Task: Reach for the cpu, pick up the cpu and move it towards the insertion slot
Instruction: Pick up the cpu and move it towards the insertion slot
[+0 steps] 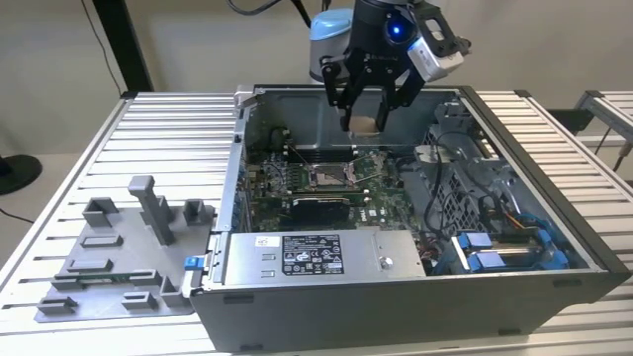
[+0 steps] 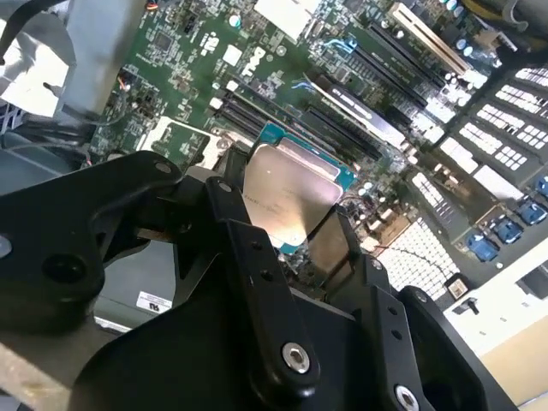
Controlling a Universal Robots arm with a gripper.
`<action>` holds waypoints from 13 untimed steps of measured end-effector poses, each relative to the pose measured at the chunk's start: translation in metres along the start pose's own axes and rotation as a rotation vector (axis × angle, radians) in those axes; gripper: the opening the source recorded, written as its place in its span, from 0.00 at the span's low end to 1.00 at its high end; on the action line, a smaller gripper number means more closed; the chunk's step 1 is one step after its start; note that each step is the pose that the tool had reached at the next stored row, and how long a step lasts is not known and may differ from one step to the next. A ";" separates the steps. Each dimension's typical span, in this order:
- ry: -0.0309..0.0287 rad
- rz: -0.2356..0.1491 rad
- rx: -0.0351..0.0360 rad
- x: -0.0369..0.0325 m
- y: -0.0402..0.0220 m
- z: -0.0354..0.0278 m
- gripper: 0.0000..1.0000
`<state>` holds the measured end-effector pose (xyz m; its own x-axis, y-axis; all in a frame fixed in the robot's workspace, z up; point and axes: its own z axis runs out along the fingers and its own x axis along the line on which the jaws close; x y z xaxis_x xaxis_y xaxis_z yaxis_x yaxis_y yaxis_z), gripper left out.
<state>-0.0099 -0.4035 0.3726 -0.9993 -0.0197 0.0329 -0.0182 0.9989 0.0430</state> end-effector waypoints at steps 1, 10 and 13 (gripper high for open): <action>0.0000 0.000 0.0000 -0.0001 0.0017 0.0004 0.00; 0.0000 0.000 0.0000 -0.0050 0.0113 0.0048 0.00; 0.0000 0.000 0.0000 -0.0058 0.0195 0.0068 0.00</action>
<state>-0.0047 -0.3836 0.3664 -0.9993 -0.0196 0.0329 -0.0182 0.9989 0.0430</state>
